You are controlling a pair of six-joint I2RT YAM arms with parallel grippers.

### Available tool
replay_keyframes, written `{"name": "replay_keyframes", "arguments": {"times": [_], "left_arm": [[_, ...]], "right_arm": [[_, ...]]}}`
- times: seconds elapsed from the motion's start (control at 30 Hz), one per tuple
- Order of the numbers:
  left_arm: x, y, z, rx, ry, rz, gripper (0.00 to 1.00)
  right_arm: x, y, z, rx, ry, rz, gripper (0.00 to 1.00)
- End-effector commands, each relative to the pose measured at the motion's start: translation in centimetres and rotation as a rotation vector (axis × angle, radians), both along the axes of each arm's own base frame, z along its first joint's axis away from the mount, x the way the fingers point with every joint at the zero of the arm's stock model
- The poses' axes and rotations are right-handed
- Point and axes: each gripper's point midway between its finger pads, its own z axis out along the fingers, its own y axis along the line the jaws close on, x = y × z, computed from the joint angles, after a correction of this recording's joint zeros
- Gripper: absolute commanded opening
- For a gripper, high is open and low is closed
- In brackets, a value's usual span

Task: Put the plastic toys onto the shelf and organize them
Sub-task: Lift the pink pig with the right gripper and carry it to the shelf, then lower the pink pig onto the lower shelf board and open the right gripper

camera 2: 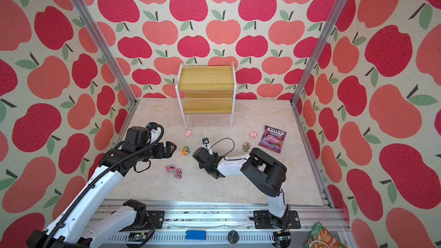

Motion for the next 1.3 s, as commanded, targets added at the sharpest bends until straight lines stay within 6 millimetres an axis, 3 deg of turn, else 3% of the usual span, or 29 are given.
{"name": "replay_keyframes", "arguments": {"times": [0.0, 0.13, 0.3, 0.5, 0.77, 1.07, 1.27], "left_arm": [[0.1, 0.9, 0.1, 0.012, -0.012, 0.038, 0.99], [0.5, 2.2, 0.5, -0.008, -0.013, 0.103, 0.99], [1.3, 4.3, 0.9, -0.044, -0.014, 0.198, 1.00], [1.5, 5.7, 1.1, -0.035, -0.022, 0.248, 1.00], [1.5, 6.1, 1.0, -0.026, -0.023, 0.259, 1.00], [1.5, 5.8, 0.8, -0.030, -0.017, 0.246, 1.00], [1.5, 5.5, 0.8, -0.026, -0.017, 0.237, 1.00]], "right_arm": [[0.4, 1.2, 4.2, 0.041, -0.111, 0.068, 0.25], [2.0, 3.0, 8.4, 0.065, -0.183, 0.129, 0.22], [6.0, 5.1, 13.4, 0.119, -0.266, 0.155, 0.22], [11.2, 6.6, 16.9, 0.172, -0.352, 0.146, 0.22], [16.4, 8.5, 19.0, 0.236, -0.438, 0.147, 0.22], [19.4, 11.1, 20.1, 0.254, -0.532, 0.139, 0.22], [20.9, 11.5, 20.0, 0.249, -0.578, 0.097, 0.22]]}}
